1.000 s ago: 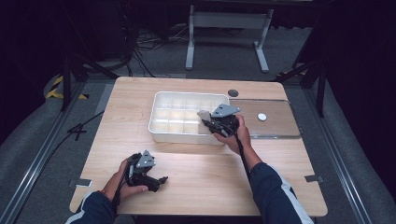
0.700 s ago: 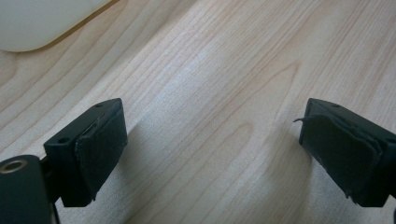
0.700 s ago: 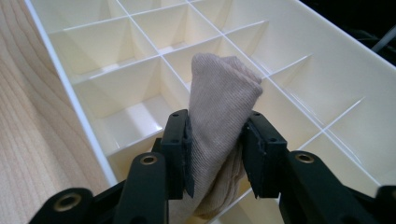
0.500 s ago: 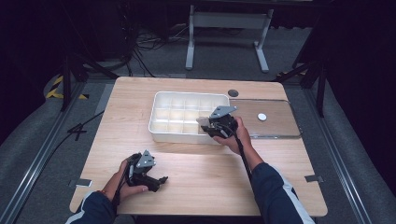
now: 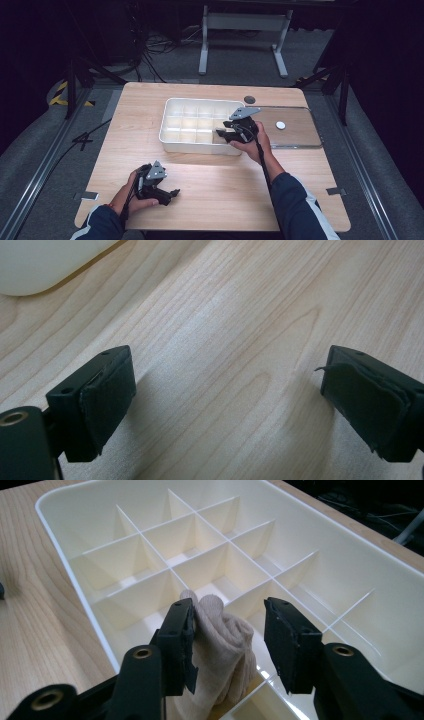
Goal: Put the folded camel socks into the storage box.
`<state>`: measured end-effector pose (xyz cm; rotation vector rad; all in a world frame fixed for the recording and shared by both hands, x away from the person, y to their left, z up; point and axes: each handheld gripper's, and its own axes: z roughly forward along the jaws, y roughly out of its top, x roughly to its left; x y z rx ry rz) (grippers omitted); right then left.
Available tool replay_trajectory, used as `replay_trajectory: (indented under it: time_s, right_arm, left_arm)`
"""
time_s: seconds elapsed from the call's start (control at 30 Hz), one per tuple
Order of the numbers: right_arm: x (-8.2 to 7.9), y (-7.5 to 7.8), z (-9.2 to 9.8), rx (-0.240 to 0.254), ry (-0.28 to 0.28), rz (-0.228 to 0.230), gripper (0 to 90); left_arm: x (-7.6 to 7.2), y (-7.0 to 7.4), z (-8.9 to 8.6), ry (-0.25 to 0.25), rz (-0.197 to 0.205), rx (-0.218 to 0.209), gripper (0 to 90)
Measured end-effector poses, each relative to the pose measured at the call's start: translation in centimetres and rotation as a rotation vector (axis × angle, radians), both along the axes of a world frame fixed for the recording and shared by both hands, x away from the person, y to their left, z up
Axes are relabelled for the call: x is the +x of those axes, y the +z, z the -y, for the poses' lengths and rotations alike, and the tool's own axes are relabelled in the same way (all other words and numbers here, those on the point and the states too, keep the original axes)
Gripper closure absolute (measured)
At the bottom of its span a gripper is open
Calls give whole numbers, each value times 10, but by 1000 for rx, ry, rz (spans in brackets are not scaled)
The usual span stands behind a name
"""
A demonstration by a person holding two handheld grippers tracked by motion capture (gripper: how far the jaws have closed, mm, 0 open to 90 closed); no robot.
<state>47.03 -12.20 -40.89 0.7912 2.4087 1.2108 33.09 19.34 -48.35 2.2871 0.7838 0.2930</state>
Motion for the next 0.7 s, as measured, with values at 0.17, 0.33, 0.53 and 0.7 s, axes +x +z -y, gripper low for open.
replay_trajectory:
  time_s: [0.17,0.33,0.53,0.7]
  right_arm:
    - [2,-1,-3,-17,6,-22,654]
    - [6,-4,-9,-46,22,-71,716]
    - [10,-4,-14,-105,39,-130,785]
    - [11,-6,-16,-158,36,-150,799]
  left_arm:
    - [0,0,0,2,-3,-4,76]
    - [0,0,0,2,0,-3,76]
    - [0,0,0,4,-3,-7,76]
    - [0,0,0,2,0,-2,76]
